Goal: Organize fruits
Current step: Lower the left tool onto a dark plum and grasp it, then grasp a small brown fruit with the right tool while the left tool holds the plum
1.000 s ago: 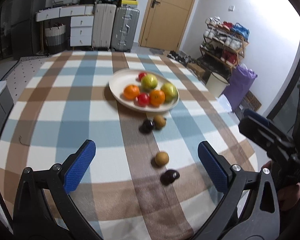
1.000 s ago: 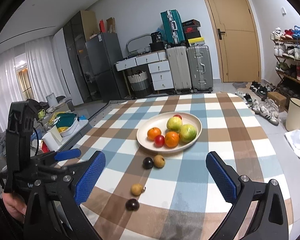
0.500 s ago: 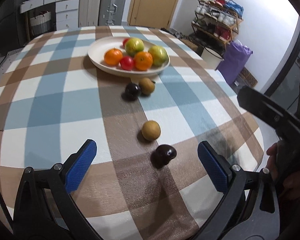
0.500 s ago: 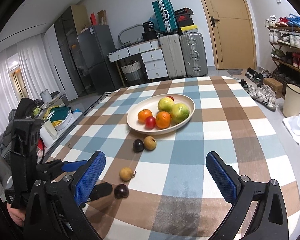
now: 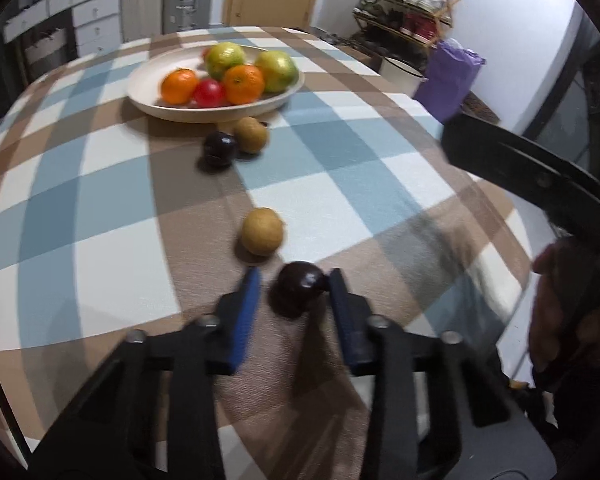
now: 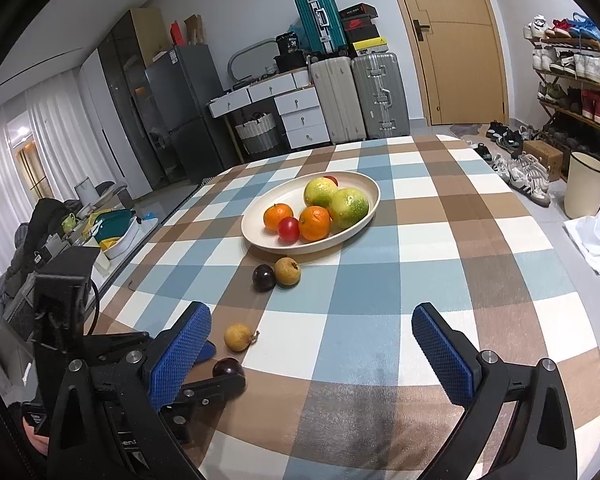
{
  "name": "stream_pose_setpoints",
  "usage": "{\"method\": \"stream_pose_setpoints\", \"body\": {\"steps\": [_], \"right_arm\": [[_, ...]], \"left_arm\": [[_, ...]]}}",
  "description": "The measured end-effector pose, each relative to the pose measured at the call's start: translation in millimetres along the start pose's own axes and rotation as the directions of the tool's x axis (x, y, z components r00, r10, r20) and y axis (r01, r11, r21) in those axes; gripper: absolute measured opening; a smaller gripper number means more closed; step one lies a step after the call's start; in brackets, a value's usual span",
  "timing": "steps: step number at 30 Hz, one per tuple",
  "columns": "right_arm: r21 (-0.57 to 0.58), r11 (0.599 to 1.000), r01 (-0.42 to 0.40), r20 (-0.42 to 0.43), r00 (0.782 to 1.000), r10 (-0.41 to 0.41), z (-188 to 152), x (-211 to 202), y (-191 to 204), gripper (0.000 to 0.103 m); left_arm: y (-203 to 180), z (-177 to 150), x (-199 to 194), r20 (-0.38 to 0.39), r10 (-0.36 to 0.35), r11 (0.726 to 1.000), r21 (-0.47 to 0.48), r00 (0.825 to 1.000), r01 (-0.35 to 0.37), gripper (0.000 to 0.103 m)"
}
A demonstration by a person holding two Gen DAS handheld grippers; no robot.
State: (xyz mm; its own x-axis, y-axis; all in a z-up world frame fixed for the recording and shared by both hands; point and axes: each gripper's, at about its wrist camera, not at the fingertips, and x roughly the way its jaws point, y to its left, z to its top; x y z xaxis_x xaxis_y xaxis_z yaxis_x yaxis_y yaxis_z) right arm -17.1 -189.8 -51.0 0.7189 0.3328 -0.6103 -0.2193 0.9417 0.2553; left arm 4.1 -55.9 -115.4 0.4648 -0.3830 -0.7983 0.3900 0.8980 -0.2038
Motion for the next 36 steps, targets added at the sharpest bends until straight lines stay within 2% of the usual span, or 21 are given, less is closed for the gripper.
{"method": "stream_pose_setpoints", "body": {"steps": [5,12,23,36], "right_arm": [[0.003,1.000,-0.001,-0.013,1.000,0.001,-1,4,0,0.102],[0.013,1.000,-0.016,-0.049,0.999,0.017,-2,13,0,0.102],[-0.008,0.998,-0.059,-0.108,0.992,0.058,-7,33,12,0.102],[-0.076,0.992,-0.104,-0.195,0.977,0.088,-14,66,38,0.102]], "left_arm": [[0,0,-1,0.007,0.013,1.000,0.006,1.000,-0.013,0.023],[15,2,-25,0.064,0.023,0.999,-0.027,0.998,-0.021,0.023],[60,4,-71,0.155,0.088,0.990,-0.126,0.984,-0.068,0.023],[91,2,-88,0.180,0.123,0.977,-0.197,0.976,-0.086,0.023]]}}
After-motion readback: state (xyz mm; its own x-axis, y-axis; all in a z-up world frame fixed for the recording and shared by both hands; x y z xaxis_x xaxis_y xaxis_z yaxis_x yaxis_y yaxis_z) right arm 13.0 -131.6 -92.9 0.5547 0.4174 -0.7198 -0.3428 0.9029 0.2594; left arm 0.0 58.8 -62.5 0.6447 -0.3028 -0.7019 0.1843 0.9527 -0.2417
